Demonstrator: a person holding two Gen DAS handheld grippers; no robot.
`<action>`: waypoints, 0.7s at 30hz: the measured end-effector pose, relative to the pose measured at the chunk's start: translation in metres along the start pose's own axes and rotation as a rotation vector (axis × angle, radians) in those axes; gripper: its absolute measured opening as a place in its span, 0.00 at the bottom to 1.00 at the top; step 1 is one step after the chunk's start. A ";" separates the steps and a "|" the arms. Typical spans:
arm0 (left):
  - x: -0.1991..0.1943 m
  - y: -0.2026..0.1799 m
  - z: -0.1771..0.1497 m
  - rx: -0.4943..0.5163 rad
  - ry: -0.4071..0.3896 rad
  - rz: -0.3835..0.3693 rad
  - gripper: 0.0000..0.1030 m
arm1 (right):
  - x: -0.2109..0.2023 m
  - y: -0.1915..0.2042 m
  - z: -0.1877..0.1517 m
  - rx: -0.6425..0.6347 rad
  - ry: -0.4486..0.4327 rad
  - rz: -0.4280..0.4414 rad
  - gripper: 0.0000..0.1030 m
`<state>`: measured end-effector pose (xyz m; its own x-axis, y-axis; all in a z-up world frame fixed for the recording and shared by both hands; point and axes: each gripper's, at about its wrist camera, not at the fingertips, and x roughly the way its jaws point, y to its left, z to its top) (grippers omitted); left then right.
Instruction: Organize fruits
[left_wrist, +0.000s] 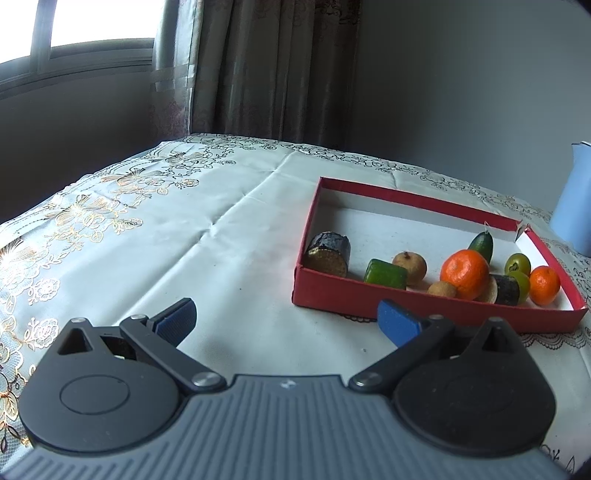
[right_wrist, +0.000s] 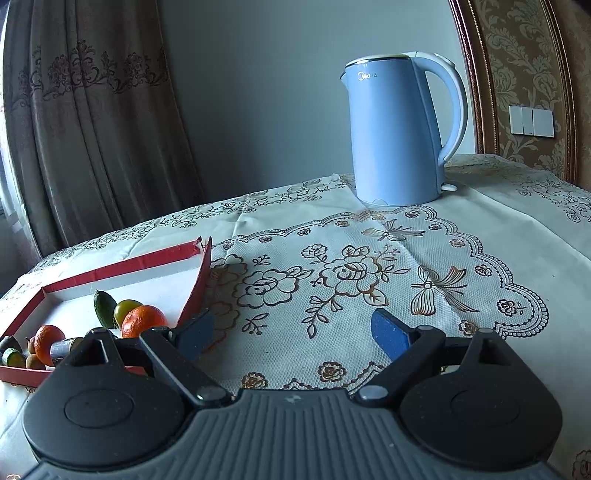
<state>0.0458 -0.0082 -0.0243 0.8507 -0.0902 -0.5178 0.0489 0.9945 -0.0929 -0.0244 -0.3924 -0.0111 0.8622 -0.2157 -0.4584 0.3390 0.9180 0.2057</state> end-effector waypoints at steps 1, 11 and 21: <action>0.000 -0.001 0.000 0.003 -0.001 0.002 1.00 | 0.000 0.001 0.000 -0.004 0.000 0.001 0.90; -0.008 -0.008 0.002 0.027 -0.043 0.047 1.00 | -0.015 0.022 -0.003 -0.039 -0.032 0.086 0.90; -0.031 -0.036 0.009 0.035 -0.064 0.004 1.00 | -0.052 0.124 -0.021 -0.243 -0.035 0.202 0.90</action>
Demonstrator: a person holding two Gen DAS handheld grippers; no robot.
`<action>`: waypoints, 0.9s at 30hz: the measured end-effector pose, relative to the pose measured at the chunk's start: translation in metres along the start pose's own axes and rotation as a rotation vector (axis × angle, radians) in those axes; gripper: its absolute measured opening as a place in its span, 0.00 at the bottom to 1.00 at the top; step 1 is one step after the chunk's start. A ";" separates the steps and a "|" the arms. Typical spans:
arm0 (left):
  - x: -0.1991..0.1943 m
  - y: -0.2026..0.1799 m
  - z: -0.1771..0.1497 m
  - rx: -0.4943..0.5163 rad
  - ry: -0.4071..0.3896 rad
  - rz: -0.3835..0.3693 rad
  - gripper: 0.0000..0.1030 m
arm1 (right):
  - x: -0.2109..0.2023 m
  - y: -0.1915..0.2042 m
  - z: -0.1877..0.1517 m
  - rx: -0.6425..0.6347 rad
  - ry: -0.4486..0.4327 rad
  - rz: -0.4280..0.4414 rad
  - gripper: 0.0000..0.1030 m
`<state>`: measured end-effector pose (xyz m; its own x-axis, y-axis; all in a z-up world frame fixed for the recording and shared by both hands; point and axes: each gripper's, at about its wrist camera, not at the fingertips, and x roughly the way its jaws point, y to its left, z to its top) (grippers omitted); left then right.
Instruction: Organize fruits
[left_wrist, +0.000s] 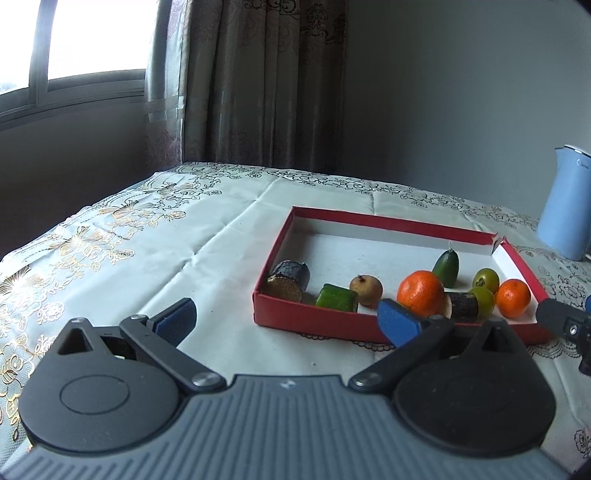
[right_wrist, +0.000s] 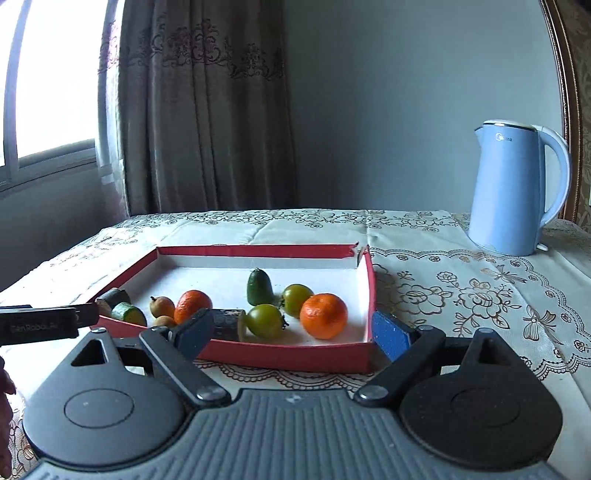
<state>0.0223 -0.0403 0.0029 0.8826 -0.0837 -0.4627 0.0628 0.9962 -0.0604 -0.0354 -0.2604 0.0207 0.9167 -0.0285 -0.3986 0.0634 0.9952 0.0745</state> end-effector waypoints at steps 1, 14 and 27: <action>-0.001 -0.002 -0.001 0.003 0.005 -0.012 1.00 | -0.002 0.006 0.000 -0.006 0.001 0.013 0.90; -0.006 -0.009 -0.003 0.018 0.041 -0.015 1.00 | -0.013 0.050 -0.012 -0.078 -0.025 -0.031 0.96; -0.003 -0.007 -0.003 0.021 0.048 -0.014 1.00 | -0.018 0.054 -0.013 -0.057 -0.054 -0.028 0.96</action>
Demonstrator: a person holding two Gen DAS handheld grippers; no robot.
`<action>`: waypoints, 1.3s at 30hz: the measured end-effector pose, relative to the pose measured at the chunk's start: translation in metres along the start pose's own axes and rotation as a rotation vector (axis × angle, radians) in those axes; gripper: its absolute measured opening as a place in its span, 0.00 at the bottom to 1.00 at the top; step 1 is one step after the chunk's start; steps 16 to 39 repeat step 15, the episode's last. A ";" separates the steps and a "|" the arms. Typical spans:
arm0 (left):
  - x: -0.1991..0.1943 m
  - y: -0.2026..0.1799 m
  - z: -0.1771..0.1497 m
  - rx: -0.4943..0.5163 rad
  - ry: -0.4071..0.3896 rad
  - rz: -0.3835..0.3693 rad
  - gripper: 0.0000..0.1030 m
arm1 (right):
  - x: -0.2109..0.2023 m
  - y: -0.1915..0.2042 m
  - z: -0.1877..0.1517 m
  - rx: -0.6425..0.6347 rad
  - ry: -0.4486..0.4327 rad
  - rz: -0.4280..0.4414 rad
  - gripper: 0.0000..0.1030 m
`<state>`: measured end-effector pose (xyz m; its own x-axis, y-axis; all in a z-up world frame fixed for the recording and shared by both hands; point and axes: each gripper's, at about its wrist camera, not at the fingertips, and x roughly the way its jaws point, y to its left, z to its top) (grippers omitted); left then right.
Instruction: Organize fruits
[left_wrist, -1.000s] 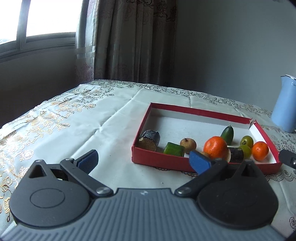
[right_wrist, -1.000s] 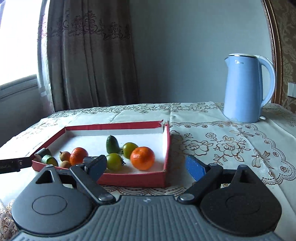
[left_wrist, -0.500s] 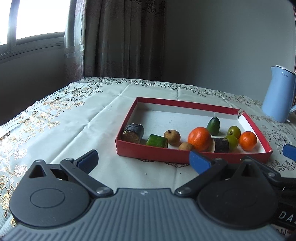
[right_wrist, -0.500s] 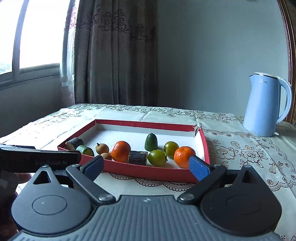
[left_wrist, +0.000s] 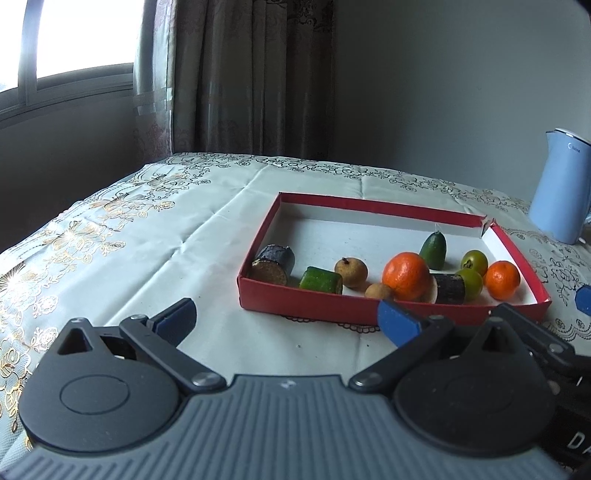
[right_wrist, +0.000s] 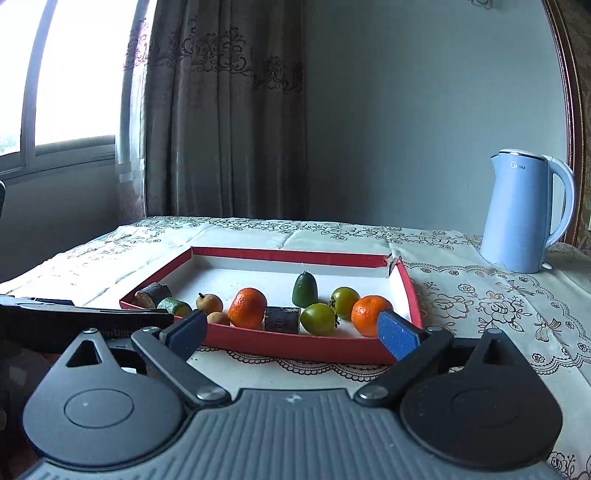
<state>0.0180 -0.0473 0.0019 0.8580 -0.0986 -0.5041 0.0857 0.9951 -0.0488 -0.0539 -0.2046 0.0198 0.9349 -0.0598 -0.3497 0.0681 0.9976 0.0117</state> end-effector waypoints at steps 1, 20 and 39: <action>0.000 0.000 0.000 -0.002 0.006 0.001 1.00 | -0.001 0.001 0.000 -0.003 -0.003 0.000 0.96; -0.003 0.000 -0.002 0.012 -0.004 0.036 1.00 | -0.013 0.011 0.006 -0.022 -0.048 0.022 0.96; -0.003 0.000 -0.002 0.012 -0.004 0.036 1.00 | -0.013 0.011 0.006 -0.022 -0.048 0.022 0.96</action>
